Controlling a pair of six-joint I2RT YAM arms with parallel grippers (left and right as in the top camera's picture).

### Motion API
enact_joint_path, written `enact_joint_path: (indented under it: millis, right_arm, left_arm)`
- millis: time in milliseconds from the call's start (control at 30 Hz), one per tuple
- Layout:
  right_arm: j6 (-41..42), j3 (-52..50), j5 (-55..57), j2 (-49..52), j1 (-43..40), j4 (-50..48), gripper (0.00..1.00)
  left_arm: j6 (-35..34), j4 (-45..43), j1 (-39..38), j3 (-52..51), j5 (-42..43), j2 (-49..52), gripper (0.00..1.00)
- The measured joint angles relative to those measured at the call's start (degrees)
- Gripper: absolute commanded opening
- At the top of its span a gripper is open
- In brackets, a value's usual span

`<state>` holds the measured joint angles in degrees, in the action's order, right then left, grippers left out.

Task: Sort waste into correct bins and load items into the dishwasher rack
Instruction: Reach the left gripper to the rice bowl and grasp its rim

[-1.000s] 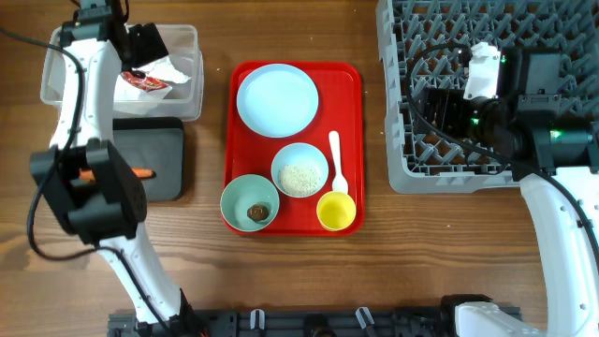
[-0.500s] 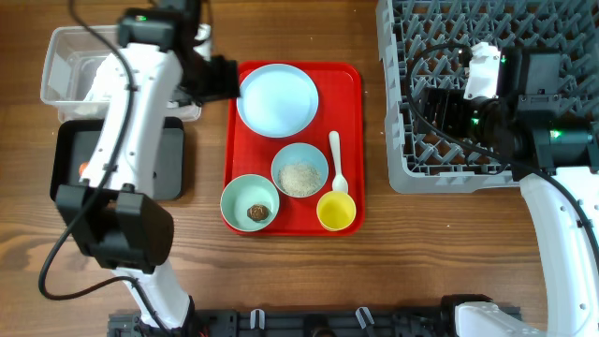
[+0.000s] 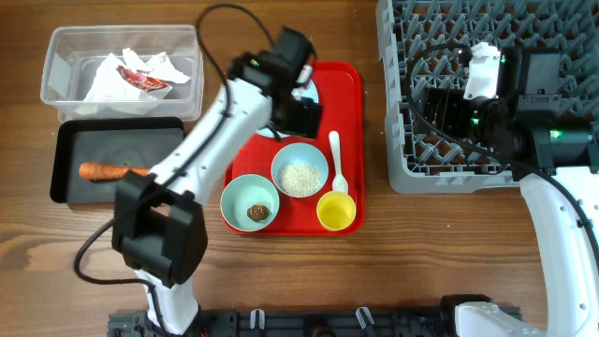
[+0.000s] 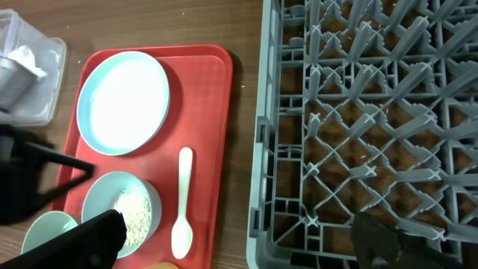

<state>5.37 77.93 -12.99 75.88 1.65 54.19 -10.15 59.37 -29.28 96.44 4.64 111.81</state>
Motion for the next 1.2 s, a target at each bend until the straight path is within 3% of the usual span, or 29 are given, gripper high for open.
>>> enact_joint_path:
  millis: [167,700,800,1200]
  right_arm:
    - [0.00,0.00,-0.02,0.00,0.00,0.42,1.00]
    - [0.00,0.00,-0.02,0.00,0.00,1.55,1.00]
    - [0.00,0.00,0.00,0.00,0.00,1.53,1.00]
    - [0.00,0.00,0.00,0.00,0.00,1.55,1.00]
  left_arm:
    - [-0.13,-5.46,-3.61,-4.63,2.29,0.15,0.75]
    - [-8.79,-5.90,-10.91,-5.64,2.10,1.64,0.50]
    - [-11.23,-6.27,-11.58,-5.64,1.25,3.26,0.38]
    - [-18.84,-7.89,-11.58,-5.79,-1.27,8.59,0.19]
